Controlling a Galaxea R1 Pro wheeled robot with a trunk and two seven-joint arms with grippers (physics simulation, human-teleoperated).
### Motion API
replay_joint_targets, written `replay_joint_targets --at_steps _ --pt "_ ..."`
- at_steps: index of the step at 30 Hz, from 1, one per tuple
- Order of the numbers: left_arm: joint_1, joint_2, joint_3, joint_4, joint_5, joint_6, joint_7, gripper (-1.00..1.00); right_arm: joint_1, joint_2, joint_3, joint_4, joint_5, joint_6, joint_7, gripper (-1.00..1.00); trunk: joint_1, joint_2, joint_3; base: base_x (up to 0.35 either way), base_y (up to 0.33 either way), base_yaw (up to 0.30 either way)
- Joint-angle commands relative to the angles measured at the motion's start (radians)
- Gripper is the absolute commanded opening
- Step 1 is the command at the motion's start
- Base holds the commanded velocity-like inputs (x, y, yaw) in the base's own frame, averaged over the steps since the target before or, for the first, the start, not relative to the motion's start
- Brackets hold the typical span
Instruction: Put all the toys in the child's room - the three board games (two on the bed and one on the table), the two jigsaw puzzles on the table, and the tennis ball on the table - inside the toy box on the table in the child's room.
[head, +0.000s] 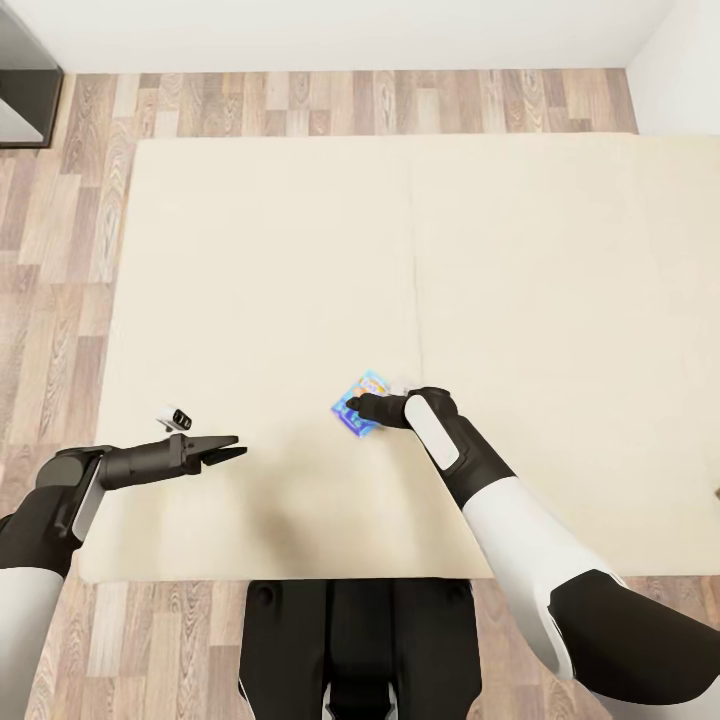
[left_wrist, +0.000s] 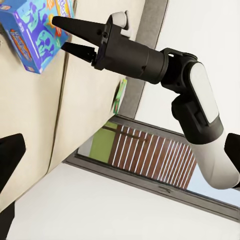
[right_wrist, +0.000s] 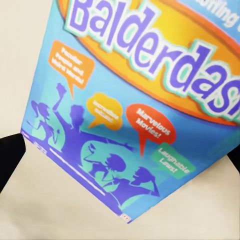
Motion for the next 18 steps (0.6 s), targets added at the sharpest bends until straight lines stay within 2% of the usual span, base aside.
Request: replay_joint_targets --at_steps 1,7,18 --pt "0.0 0.0 0.0 0.0 -0.001 0.01 -0.004 1.0 0.0 0.0 0.001 -0.001 -0.01 0.002 -0.01 1.0 0.001 -0.002 -0.001 0.0 0.039 0.0" --pt "0.0 0.0 0.0 0.0 -0.001 0.011 -0.004 1.0 0.0 0.0 0.001 -0.001 -0.01 0.003 -0.01 1.0 0.001 -0.002 -0.001 0.0 0.095 0.0" --pt "0.0 0.0 0.0 -0.001 -0.001 0.011 -0.004 1.0 0.0 0.0 0.0 -0.001 -0.009 0.003 -0.01 1.0 0.001 -0.002 -0.001 0.0 0.003 0.0"
